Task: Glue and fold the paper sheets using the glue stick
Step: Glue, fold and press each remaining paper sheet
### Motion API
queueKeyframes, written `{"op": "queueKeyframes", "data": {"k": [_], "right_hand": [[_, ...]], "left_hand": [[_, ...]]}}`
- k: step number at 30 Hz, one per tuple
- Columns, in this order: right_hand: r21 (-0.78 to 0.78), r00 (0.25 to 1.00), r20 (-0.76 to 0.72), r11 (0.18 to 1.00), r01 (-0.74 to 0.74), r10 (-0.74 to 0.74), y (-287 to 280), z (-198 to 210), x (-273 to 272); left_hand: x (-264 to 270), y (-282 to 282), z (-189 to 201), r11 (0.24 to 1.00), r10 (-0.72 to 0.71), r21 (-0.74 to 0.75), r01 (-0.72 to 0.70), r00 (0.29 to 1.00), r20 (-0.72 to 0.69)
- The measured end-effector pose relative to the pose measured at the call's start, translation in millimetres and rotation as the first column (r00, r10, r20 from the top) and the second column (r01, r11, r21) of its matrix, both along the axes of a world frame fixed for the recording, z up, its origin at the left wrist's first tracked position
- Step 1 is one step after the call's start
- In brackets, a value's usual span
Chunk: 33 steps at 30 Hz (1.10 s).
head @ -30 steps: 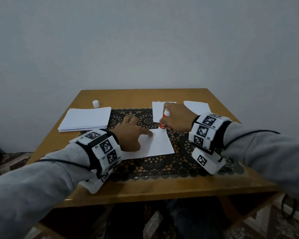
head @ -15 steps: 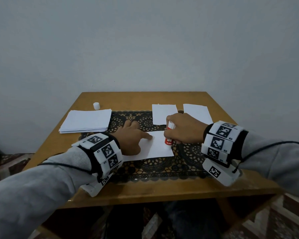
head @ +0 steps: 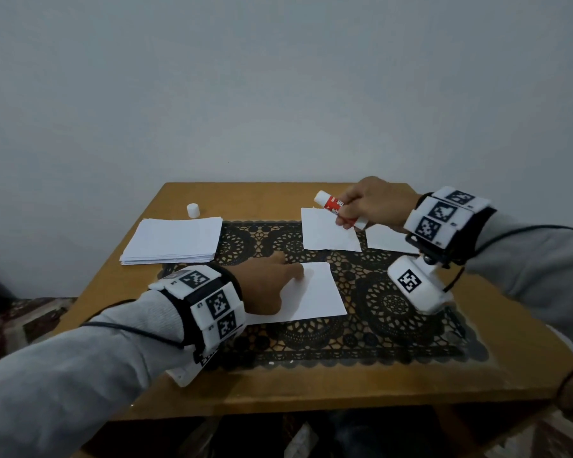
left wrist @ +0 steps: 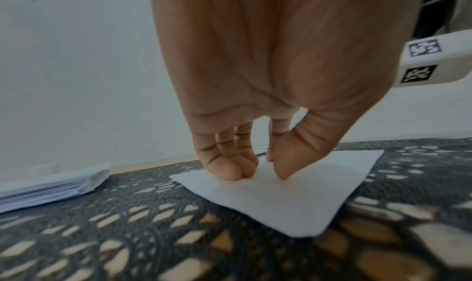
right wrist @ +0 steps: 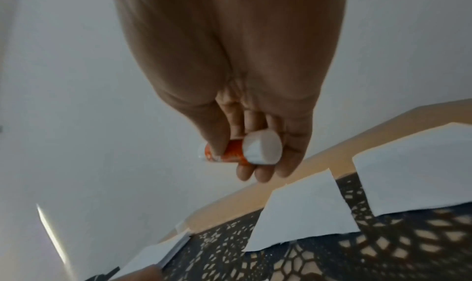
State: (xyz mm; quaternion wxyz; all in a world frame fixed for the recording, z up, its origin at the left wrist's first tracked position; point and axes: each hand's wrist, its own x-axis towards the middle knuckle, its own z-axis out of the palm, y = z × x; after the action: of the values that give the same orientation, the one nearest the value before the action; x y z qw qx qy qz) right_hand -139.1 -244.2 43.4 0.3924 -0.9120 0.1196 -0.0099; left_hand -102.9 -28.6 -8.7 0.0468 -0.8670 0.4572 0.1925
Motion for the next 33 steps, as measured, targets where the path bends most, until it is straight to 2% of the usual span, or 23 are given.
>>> {"op": "queueKeyframes", "data": {"k": [3,9,13,16,20,33], "right_hand": [[-0.013,0.998,0.043,0.999,0.046,-0.045,6.3,-14.7,30.5],[-0.146,0.979,0.16,0.978,0.147,-0.123,17.9,-35.9,93.5],[-0.219,0.97,0.184,0.955,0.198,-0.159,23.0,-41.5,121.9],[-0.274,0.979,0.144,0.945,0.18,-0.145,26.6,-46.0,137.8],[-0.357,0.988,0.092,0.922,0.147,-0.122,28.6,-51.9,151.5],[-0.356,0.991,0.037,0.925,0.134,-0.129,19.8,-47.5,143.1]], "left_hand": [[1.9,-0.2,-0.1,1.0,-0.022,0.01,0.022,1.0,-0.009],[6.3,-0.2,-1.1,0.997,-0.064,0.03,0.065,0.997,-0.045],[10.0,0.5,-3.7,0.997,-0.079,0.011,0.079,0.995,-0.057],[11.6,1.1,-4.9,0.996,-0.089,0.009,0.09,0.994,-0.061],[13.9,1.6,-5.4,0.995,-0.095,0.009,0.097,0.992,-0.085],[14.7,1.2,-6.8,0.995,-0.101,0.001,0.102,0.993,-0.066]]}}
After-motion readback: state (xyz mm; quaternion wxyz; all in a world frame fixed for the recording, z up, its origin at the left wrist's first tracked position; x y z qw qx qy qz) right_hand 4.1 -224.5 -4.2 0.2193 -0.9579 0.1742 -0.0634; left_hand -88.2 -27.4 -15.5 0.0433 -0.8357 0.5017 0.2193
